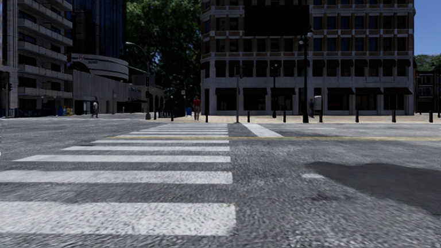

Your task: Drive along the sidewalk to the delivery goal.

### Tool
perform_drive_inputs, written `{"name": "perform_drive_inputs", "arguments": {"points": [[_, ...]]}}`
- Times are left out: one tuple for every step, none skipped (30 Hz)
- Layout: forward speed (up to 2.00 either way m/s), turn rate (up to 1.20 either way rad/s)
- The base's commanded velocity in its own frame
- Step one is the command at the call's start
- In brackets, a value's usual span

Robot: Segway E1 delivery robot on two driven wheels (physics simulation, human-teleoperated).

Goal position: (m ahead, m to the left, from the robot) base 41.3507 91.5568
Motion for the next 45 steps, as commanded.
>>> {"name": "perform_drive_inputs", "arguments": {"points": [[2.00, 1.20], [2.00, 1.20], [2.00, 0.67], [2.00, 0.20], [2.00, 0.12], [2.00, 0.12], [2.00, 0.04], [2.00, 0.00], [2.00, 0.00], [2.00, 0.00], [2.00, 0.00], [2.00, 0.00], [2.00, 0.00], [2.00, 0.00], [2.00, 0.00], [2.00, 0.00], [2.00, 0.00], [2.00, 0.00], [2.00, 0.00], [2.00, 0.00], [2.00, 0.00], [2.00, 0.00], [2.00, 0.00], [2.00, 0.00], [2.00, 0.00], [2.00, 0.00], [2.00, 0.00], [2.00, 0.00], [2.00, 0.00], [2.00, 0.00], [2.00, 0.00], [2.00, 0.00], [2.00, 0.00], [2.00, 0.00], [2.00, 0.00], [2.00, 0.00], [2.00, 0.00], [2.00, 0.00], [2.00, 0.00], [2.00, 0.00], [2.00, 0.00], [2.00, 0.00], [2.00, 0.00], [2.00, 0.00], [2.00, 0.00]]}}
